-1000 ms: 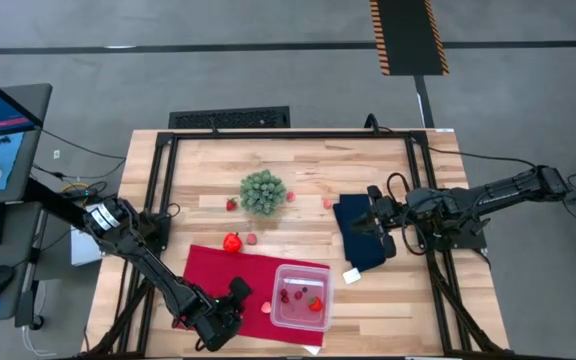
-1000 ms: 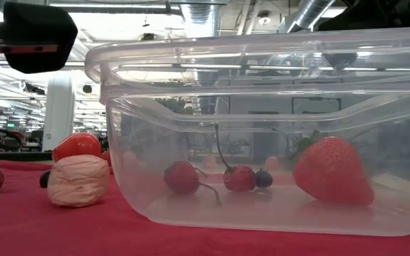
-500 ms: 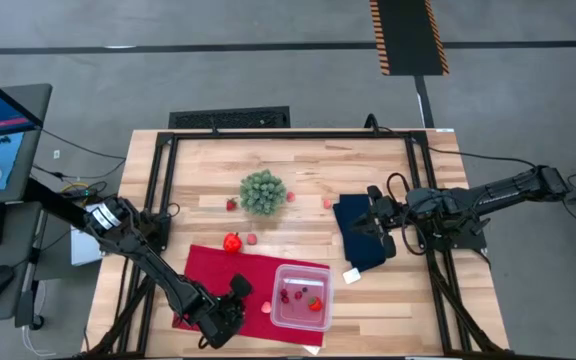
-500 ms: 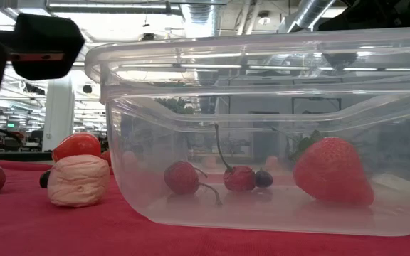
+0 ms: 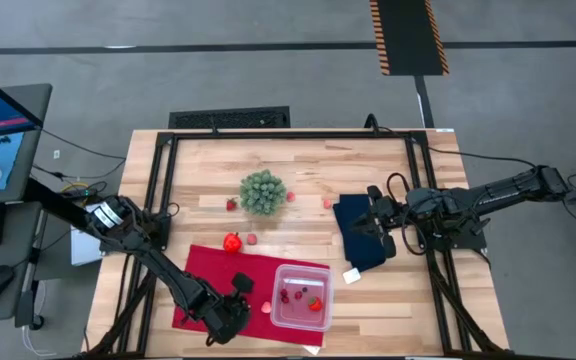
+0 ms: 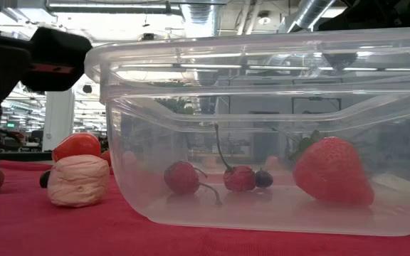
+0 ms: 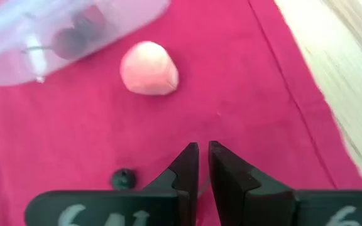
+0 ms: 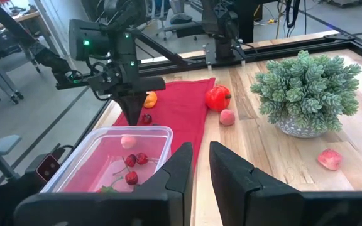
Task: Pick and placing Produce into tupperware
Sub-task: Put the cherry into the transparent bin
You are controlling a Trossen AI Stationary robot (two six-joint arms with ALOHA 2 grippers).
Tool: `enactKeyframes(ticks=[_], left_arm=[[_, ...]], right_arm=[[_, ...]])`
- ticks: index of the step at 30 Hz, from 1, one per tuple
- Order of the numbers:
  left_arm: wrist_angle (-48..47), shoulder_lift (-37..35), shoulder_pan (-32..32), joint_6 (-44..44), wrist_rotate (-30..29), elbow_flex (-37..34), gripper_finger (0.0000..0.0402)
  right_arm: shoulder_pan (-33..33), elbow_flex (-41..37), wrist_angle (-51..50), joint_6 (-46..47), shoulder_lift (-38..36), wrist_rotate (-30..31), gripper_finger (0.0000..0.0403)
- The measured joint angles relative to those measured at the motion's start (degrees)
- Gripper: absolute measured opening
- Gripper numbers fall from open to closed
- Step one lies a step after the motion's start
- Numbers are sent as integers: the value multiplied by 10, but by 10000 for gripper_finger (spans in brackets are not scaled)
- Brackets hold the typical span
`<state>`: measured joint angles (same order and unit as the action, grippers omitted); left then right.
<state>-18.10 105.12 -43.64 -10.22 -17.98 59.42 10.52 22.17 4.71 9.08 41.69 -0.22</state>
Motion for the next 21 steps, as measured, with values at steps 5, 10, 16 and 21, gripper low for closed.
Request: enactKeyframes(ticks=[5,10,16,21], left_arm=[[-6,0,-1,9,16,0,29],[1,0,-8,-1,11,0,35],[9,0,-10,-9,8,0,66],[0,0,-15,-17,8,0,98]], right_arm=[[0,0,0,0,0,0,77],[0,0,0,0,0,0,77],[0,0,2,0,13,0,77],[0,0,22,-1,44,0,77]])
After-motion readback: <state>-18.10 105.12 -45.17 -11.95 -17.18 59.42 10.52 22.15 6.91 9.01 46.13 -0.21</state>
